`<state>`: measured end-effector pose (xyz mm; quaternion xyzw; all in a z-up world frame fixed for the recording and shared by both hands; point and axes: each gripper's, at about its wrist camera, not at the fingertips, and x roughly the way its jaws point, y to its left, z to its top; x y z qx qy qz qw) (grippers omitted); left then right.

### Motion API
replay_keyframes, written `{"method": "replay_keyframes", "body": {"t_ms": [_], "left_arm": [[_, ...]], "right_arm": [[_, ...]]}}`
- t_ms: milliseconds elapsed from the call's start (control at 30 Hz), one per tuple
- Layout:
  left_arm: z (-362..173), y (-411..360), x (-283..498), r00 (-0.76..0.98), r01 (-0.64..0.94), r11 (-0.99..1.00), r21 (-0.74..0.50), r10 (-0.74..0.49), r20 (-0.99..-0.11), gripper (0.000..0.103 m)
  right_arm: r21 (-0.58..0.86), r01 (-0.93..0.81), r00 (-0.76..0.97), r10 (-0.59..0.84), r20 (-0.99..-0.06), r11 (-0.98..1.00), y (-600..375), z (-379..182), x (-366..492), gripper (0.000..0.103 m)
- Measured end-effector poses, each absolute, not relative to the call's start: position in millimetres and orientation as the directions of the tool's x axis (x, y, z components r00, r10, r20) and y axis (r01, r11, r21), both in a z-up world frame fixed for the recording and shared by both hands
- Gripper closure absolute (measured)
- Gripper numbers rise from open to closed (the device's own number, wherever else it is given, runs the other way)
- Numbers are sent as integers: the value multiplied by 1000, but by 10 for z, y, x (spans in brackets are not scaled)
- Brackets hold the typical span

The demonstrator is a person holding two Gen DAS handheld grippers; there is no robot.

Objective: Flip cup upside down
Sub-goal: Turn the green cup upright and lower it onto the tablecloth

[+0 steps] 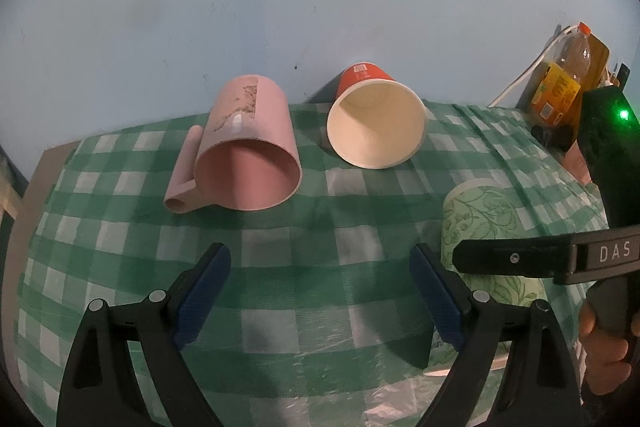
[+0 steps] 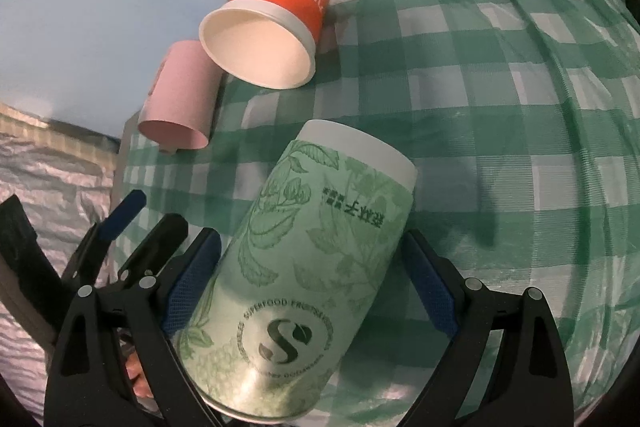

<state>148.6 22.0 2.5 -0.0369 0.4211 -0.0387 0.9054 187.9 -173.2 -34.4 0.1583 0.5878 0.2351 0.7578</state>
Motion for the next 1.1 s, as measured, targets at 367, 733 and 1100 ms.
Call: {"method": "replay_keyframes", "body": {"t_ms": [367, 733, 1100], "left_arm": [[31, 269, 1429, 664, 31, 992, -126, -115, -739, 11], [6, 358, 1297, 677, 15, 982, -190, -150, -720, 11], [-24, 200, 1026, 706, 53, 991, -122, -124, -698, 11]], "right_arm": [[538, -230, 257, 584, -770, 811, -1788, -225, 1811, 31], [148, -419, 631, 405, -662, 896, -1717, 408, 1198, 32], [-117, -351, 843, 260, -471, 929, -1626, 600, 873, 33]]}}
